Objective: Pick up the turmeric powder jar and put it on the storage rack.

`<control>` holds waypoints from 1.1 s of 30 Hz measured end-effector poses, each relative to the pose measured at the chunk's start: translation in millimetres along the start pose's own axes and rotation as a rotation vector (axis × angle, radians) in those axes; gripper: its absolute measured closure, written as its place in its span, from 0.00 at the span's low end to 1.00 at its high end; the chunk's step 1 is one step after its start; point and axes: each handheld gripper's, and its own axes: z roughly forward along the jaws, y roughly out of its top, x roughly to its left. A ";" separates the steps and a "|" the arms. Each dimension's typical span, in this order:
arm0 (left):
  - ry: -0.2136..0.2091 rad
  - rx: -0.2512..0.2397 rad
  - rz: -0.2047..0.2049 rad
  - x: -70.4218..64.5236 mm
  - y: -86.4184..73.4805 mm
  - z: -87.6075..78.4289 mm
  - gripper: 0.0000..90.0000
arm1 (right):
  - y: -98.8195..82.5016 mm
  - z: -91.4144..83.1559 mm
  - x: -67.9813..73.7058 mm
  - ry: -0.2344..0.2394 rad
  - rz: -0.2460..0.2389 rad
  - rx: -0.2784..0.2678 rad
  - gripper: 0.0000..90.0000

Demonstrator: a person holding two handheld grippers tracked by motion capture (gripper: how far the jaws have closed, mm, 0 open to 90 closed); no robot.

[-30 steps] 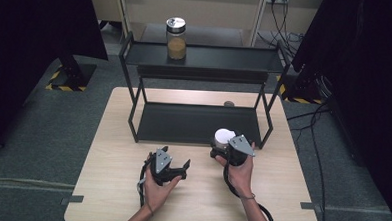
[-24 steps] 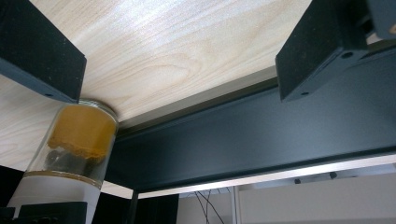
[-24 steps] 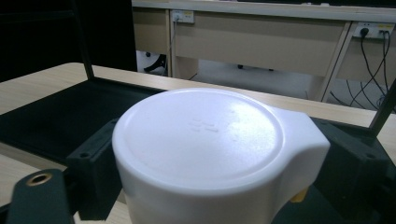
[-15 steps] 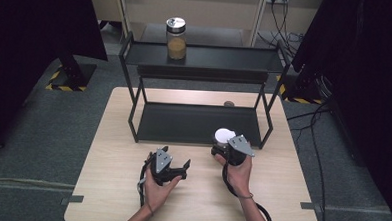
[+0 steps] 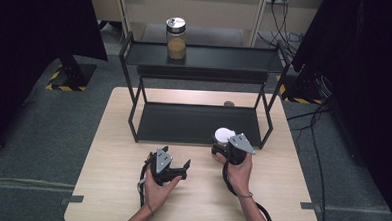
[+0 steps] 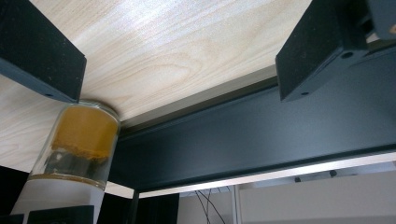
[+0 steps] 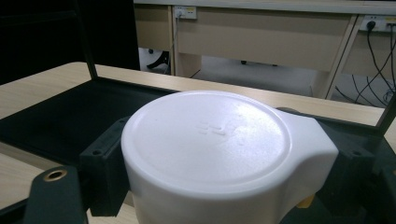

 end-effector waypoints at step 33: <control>0.007 -0.002 -0.007 -1.0 -0.3 0.1 0.01 | 100.3 -19.5 -2.5 0.021 0.026 -0.001 0.22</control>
